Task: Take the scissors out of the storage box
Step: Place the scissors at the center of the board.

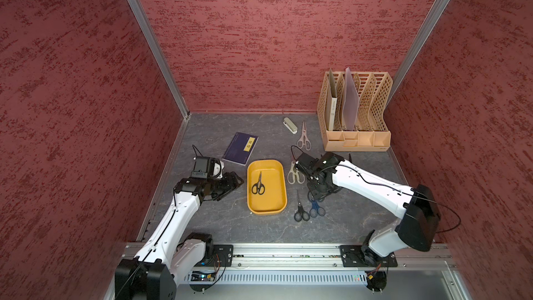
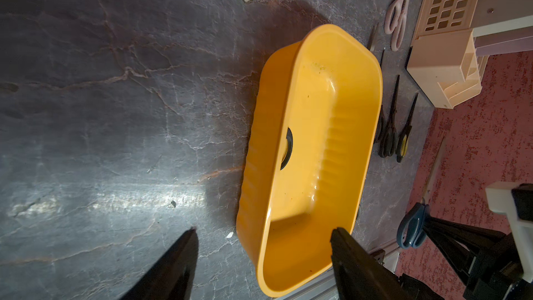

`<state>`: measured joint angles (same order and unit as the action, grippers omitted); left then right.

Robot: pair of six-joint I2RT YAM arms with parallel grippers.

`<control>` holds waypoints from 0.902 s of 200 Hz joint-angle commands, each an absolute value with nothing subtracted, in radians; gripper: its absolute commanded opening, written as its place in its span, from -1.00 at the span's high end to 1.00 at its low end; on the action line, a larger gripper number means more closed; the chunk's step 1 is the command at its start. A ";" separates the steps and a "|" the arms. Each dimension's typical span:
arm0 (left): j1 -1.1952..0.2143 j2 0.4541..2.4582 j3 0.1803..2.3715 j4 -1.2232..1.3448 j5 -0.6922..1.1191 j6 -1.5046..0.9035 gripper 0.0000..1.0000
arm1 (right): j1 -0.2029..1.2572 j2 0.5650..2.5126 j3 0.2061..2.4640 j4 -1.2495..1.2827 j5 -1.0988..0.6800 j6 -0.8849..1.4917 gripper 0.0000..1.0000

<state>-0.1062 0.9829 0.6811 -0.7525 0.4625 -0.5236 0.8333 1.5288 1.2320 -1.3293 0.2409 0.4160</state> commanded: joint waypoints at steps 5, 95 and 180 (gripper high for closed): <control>-0.120 0.993 0.676 -0.746 0.442 -0.520 -0.52 | 0.832 1.501 1.167 -1.396 0.280 0.500 1.00; -0.126 1.005 0.678 -0.750 0.430 -0.512 -0.52 | 0.833 1.462 0.959 -1.364 0.215 0.654 1.00; -0.126 1.010 0.678 -0.748 0.436 -0.510 -0.52 | 0.827 1.587 0.929 -1.373 0.278 0.677 1.00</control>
